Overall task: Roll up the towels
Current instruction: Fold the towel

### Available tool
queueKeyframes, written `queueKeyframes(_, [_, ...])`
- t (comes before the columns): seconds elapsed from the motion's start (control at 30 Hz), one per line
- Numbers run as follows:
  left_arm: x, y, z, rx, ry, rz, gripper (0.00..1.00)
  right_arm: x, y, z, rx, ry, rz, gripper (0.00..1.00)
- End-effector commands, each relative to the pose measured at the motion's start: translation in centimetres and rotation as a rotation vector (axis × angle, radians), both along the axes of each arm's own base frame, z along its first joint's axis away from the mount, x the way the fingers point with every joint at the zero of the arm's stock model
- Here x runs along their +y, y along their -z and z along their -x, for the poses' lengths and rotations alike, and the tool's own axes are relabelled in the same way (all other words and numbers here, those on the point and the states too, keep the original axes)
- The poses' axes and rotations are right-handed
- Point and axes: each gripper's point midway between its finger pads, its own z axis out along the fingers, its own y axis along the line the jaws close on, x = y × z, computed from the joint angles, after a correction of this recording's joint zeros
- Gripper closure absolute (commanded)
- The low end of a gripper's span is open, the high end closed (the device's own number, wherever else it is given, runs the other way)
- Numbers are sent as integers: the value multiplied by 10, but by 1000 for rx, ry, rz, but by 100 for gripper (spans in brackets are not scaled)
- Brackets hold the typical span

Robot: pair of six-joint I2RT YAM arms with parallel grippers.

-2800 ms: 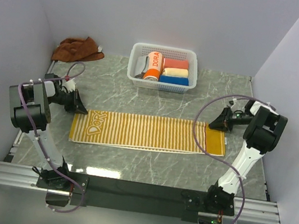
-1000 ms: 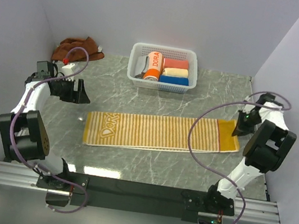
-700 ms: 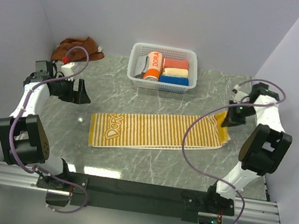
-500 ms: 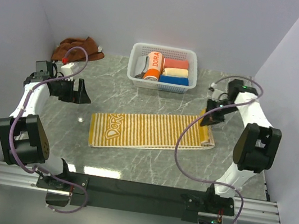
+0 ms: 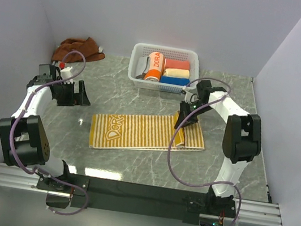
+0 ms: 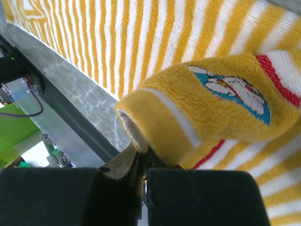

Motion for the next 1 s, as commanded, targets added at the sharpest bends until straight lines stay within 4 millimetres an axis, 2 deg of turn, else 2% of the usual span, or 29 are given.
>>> queueKeyframes(0.0, [2,-5,-6,-32,-38,-22,1,19,2,-6,-8,-7,-27,100])
queueKeyframes(0.27, [0,2,-5,-15,-39,-26,0,28,13,-9,13,-16,-16,100])
queueKeyframes(0.37, [-6,-2,-4,-57,1,-33,1,32,17,-6,27,-32,-19,100])
queueKeyframes(0.4, [-10,-10,-4,-103,30,-51,1,33,18,-4,36,-38,-16,100])
queueKeyframes(0.5, [-21,-22,0,-186,97,-69,0,40,18,1,49,-60,-25,73])
queueKeyframes(0.53, [-29,-23,1,-196,129,-70,0,41,15,0,41,-65,-30,61])
queueKeyframes(0.6, [-42,-25,7,-200,185,-55,1,39,9,1,34,-69,-32,56])
queueKeyframes(0.7, [-68,-23,16,-190,278,-29,11,30,-13,-8,-30,-58,-42,53])
queueKeyframes(0.77, [-79,-21,21,-179,322,-22,21,20,-34,-16,-97,-51,-54,53])
queueKeyframes(0.83, [-96,-17,30,-168,399,-2,30,-3,-47,-25,-146,-19,-38,55])
queueKeyframes(0.87, [-100,-11,34,-157,423,-8,40,-14,-47,-28,-158,-7,-14,56])
queueKeyframes(0.9, [-114,-4,40,-140,479,-12,45,-33,-42,-34,-170,24,42,58])
queueKeyframes(0.97, [-123,1,41,-122,523,-23,56,-52,-31,-38,-178,29,94,65])
